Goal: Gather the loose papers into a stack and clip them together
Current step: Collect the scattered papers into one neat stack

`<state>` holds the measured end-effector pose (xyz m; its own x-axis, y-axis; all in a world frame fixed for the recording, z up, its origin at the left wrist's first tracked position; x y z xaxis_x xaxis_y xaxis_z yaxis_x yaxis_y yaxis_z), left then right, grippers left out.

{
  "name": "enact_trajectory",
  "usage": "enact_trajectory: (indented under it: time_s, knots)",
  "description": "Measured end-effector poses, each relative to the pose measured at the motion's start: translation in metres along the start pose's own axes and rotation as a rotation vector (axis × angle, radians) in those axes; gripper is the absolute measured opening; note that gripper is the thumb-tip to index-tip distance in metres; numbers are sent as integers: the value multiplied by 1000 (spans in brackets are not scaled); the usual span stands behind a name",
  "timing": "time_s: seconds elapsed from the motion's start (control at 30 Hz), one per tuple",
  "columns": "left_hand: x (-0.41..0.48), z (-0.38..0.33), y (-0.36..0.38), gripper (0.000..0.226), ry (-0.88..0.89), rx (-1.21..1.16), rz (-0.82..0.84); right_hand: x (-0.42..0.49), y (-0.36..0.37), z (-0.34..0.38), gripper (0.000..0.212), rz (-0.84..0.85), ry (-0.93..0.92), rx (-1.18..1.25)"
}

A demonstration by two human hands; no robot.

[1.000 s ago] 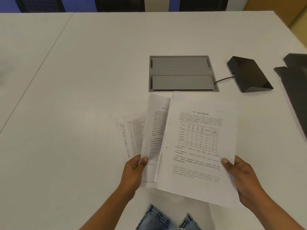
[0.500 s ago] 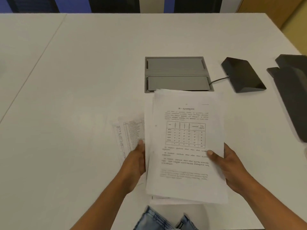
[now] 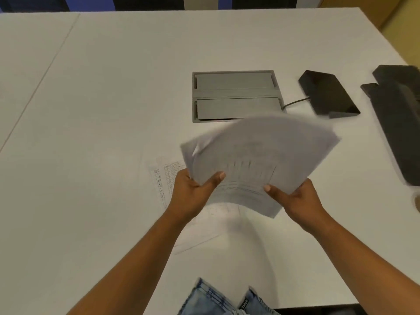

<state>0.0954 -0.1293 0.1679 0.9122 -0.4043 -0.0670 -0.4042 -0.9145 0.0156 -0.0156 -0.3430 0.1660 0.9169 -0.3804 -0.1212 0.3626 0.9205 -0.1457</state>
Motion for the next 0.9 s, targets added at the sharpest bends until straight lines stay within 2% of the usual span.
enact_trajectory:
  time_s: [0.07,0.2,0.37,0.47,0.57,0.7,0.8,0.87,0.9]
  knots:
    - [-3,4,-2,43,47,60,-10,-2,6,-2,51,28,-14,-69]
    - [-9,30,-4,58,-6,86,-27,-5,17,-17,63,75,-29,-121]
    - [-10,38,-2,56,-5,105,-12,-6,15,-28,45,19,31,-106]
    - [-17,37,-7,43,24,64,-42,-13,9,-19,37,-47,-23,-54]
    - [-22,48,-9,40,-12,53,-50,-19,17,-24,35,17,-25,-58]
    - [-27,76,-2,32,-147,131,-10,-19,25,-62,39,100,79,-133]
    - [-28,84,-6,29,-187,134,-17,-22,20,-85,31,89,152,-161]
    - [-29,81,-7,28,-197,140,16,-24,14,-95,18,77,188,-192]
    - [-31,79,-9,27,-201,140,31,-25,13,-98,20,89,192,-200]
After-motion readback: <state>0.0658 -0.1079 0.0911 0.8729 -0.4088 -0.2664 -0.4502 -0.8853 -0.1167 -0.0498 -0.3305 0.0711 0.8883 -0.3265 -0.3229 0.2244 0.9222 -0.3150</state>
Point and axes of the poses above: each hand's wrist, its own x-axis towards the middle knuckle, its own y-axis out of the palm, z = x × y, the point moved 6 cm from there along x, towards the middle knuckle
